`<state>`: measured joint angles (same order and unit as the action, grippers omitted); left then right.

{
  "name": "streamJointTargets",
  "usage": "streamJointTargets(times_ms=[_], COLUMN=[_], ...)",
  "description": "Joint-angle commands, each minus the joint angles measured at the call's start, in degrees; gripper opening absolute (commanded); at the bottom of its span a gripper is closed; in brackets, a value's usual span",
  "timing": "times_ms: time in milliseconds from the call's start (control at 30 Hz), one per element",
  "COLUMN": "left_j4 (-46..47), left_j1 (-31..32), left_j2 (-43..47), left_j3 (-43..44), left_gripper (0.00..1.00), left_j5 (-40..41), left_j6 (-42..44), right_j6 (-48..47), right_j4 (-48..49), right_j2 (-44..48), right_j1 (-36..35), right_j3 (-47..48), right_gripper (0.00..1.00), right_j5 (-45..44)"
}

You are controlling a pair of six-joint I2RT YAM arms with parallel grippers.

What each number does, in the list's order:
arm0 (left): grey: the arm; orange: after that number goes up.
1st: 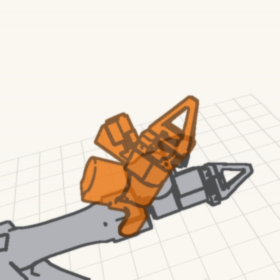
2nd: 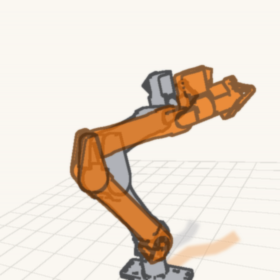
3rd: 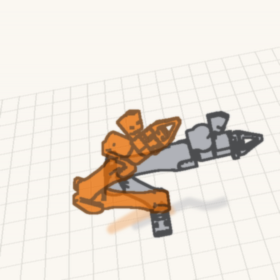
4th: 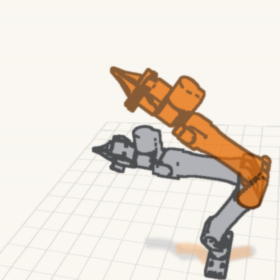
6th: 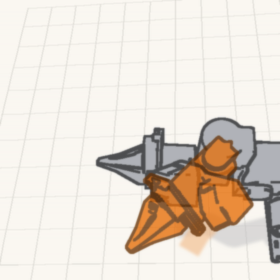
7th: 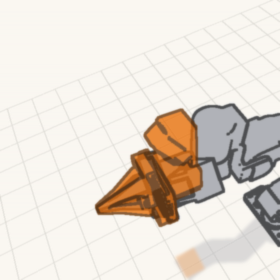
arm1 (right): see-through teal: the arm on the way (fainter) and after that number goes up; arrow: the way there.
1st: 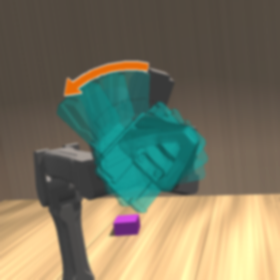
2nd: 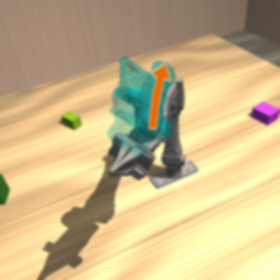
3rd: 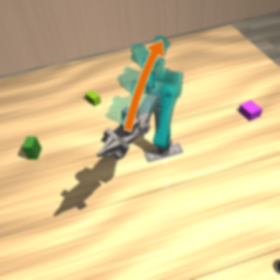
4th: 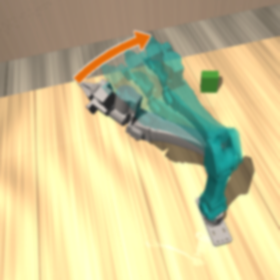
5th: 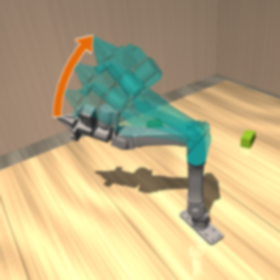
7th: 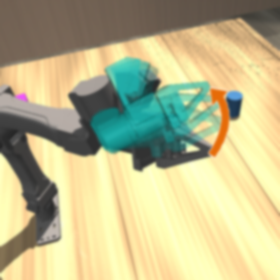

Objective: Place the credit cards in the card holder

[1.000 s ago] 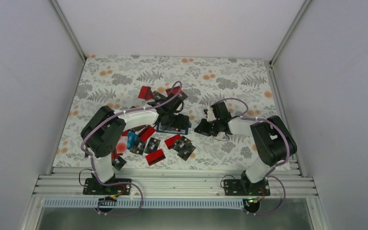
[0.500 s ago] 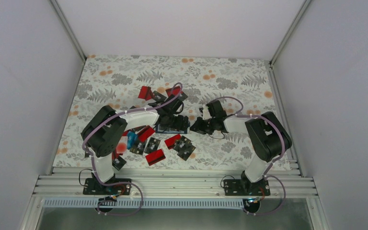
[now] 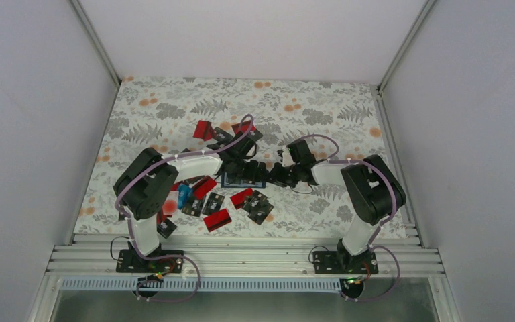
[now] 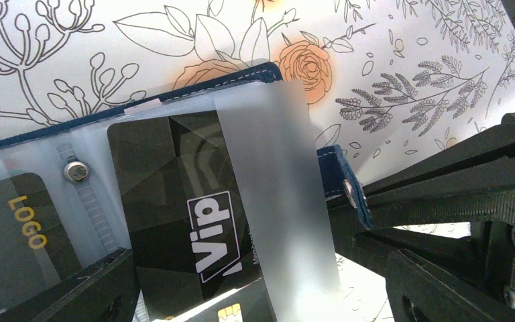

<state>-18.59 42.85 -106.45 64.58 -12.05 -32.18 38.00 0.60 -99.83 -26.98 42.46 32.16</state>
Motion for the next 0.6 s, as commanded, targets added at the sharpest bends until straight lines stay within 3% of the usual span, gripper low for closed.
streamJointTargets(times_ms=[0,367,567], left_j4=[0.99,2.92,-0.79], left_j1=[0.54,1.87,2.26], left_j2=[-1.21,-3.20,-1.75], left_j3=[0.06,1.40,2.65], left_gripper=[0.90,0.84,0.84], left_j5=[-4.42,-6.75,-2.66], left_j6=[-2.54,-4.63,-4.36], right_j6=[0.31,0.55,-0.23], right_j4=[-0.60,-0.43,-1.82], right_j2=[-1.85,-1.83,-0.54], right_j1=[-0.78,-0.79,-0.65], right_j3=[0.87,0.66,0.49], right_gripper=[0.06,0.06,0.05], right_j5=[-1.28,-1.12,-2.36])
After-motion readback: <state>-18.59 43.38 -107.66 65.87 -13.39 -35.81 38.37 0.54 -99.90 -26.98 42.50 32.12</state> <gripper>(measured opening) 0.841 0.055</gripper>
